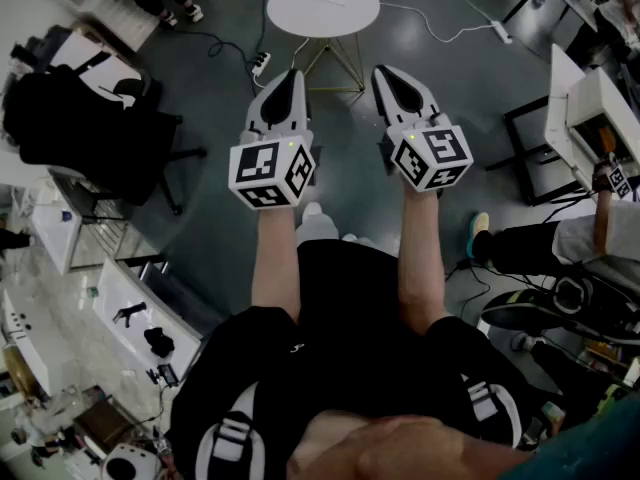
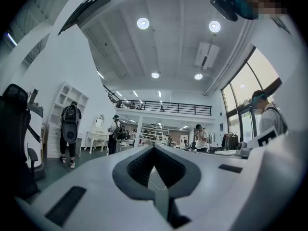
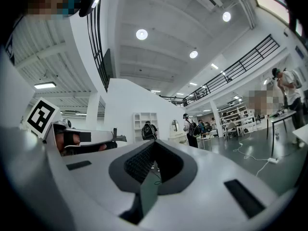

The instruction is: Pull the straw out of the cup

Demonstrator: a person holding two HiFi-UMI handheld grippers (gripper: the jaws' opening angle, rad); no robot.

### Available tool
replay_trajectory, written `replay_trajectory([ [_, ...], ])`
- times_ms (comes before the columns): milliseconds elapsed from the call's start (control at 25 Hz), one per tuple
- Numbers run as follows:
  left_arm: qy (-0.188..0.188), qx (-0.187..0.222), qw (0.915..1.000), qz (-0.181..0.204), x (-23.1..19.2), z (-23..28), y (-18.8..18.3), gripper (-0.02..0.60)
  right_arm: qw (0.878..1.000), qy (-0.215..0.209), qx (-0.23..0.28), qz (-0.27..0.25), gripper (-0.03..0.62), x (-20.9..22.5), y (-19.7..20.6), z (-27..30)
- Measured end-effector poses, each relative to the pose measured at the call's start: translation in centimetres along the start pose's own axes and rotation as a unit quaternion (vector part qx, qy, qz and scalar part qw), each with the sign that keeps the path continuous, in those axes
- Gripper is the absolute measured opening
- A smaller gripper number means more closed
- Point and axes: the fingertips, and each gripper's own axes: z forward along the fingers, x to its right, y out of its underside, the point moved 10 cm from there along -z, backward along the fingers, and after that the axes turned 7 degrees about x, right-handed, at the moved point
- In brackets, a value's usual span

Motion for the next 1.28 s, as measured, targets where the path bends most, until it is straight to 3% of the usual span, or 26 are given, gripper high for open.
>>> replay_trajectory([
  [200,-0.004,-0.005,1.0000,-0.002,0.0,0.8,0.2,0.002,1.000,0.000,0.003,0.003,0.015,1.0,-0.1,0.4],
  [440,-0.006,-0.026,0.9996,0.003,-0.4,1.0,0.9,0.000,0.999,-0.012,0.013,0.051,0.015,1.5,1.2,1.0],
  [720,-0.011,-0.042,0.9990,-0.015,-2.1,1.9,2.4,0.002,0.998,-0.012,-0.010,0.063,0.015,1.1,3.0,2.2],
  [920,-0.022,-0.036,0.9990,-0.016,-4.4,4.0,2.5,0.001,0.995,-0.013,0.011,0.102,0.015,2.6,3.5,3.0],
  [1040,-0.033,-0.026,0.9984,-0.038,-6.5,5.4,2.3,0.002,0.995,-0.004,0.015,0.094,0.015,3.5,3.0,4.0],
  [1280,-0.006,-0.025,0.9996,-0.014,-9.0,8.2,1.4,0.002,0.990,-0.021,0.067,0.125,0.015,4.4,1.5,8.4],
])
